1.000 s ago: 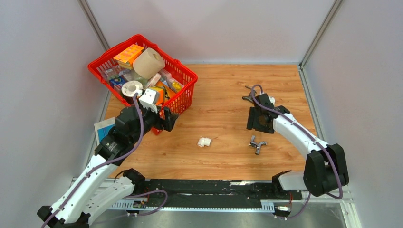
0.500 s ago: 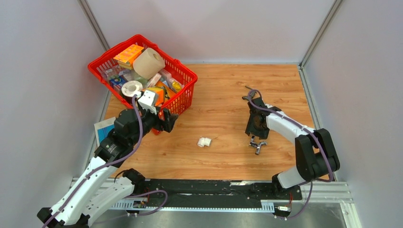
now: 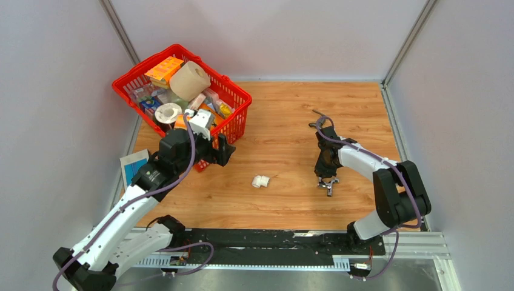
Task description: Install the water faucets
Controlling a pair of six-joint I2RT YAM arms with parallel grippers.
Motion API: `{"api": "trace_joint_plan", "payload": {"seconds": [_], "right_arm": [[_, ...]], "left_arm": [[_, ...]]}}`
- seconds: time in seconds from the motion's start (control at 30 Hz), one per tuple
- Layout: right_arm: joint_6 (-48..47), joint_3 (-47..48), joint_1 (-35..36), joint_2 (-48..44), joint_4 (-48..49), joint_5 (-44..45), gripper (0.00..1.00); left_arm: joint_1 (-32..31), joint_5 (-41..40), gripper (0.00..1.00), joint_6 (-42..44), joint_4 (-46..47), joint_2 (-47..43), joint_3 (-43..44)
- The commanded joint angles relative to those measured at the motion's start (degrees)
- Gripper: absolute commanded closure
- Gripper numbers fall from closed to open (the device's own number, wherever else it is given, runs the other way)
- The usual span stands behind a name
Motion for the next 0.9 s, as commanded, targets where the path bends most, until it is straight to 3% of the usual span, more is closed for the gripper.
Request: {"api": "trace_joint_plan", "payload": {"seconds": [0.0, 0.27, 0.43, 0.87], "right_arm": [[2.3, -1.8, 0.2, -0.4, 4.8, -3.2, 0.85], [8.9, -1.3, 0.5, -11.5, 10.3, -4.4, 1.0], [14.6, -3.4, 1.1, -19.4, 12.9, -4.0, 1.0], [27.1, -11.1, 3.3, -33.7, 22.3, -6.7, 1.0]], "left_arm": [[-0.1, 5.0, 0.07, -3.9, 0.2, 3.9, 4.7], [-8.2, 1.8, 0.09, -13.1, 9.2, 10.9, 3.8], [-13.0, -2.0, 0.13, -20.1, 20.1, 16.1, 0.6], [-21.3, -0.7, 0.11, -18.0, 42.3, 31.5, -1.2]]}}
